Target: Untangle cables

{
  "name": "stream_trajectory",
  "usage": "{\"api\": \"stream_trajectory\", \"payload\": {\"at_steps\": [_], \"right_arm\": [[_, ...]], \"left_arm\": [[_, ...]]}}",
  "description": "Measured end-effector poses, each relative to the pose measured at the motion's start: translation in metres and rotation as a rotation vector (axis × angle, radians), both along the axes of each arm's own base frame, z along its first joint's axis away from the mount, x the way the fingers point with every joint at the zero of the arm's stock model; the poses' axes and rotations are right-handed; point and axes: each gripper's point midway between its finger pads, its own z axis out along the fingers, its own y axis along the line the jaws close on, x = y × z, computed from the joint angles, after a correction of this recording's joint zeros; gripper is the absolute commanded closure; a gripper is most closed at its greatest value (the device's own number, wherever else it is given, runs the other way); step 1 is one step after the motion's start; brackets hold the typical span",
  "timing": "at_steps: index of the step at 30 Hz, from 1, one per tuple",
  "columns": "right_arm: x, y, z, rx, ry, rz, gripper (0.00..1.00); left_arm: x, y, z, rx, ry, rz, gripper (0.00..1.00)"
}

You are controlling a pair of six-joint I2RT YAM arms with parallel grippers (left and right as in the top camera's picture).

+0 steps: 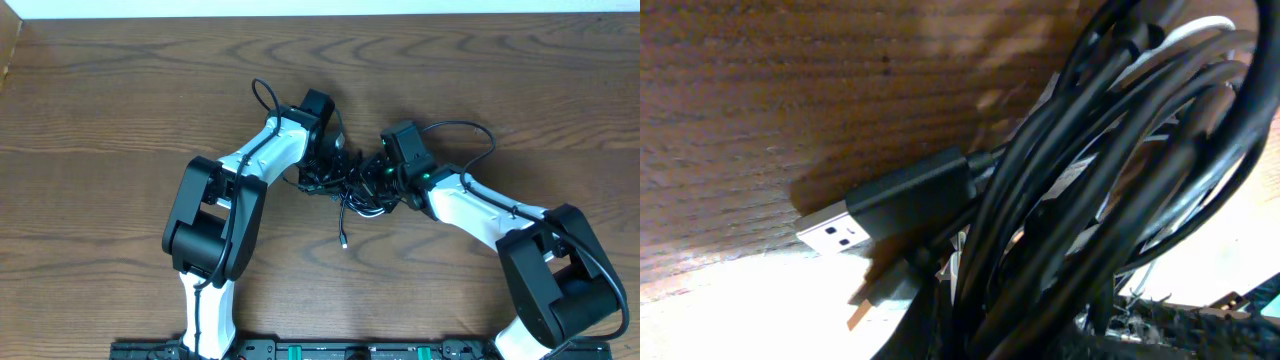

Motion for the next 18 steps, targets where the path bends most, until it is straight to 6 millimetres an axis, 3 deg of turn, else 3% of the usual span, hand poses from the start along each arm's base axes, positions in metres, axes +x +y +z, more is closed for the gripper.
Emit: {"api": "stream_trajectory", "payload": {"at_steps": [4, 18], "right_arm": [[0.002, -0.002, -0.001, -0.011, -0.002, -0.021, 0.98], [0.008, -0.012, 0.005, -0.031, -0.099, 0.093, 0.99]], "left_arm": [[0.0, 0.0, 0.0, 0.0, 0.0, 0.0, 0.92], [0.0, 0.0, 0.0, 0.001, 0.001, 0.0, 0.92]]}}
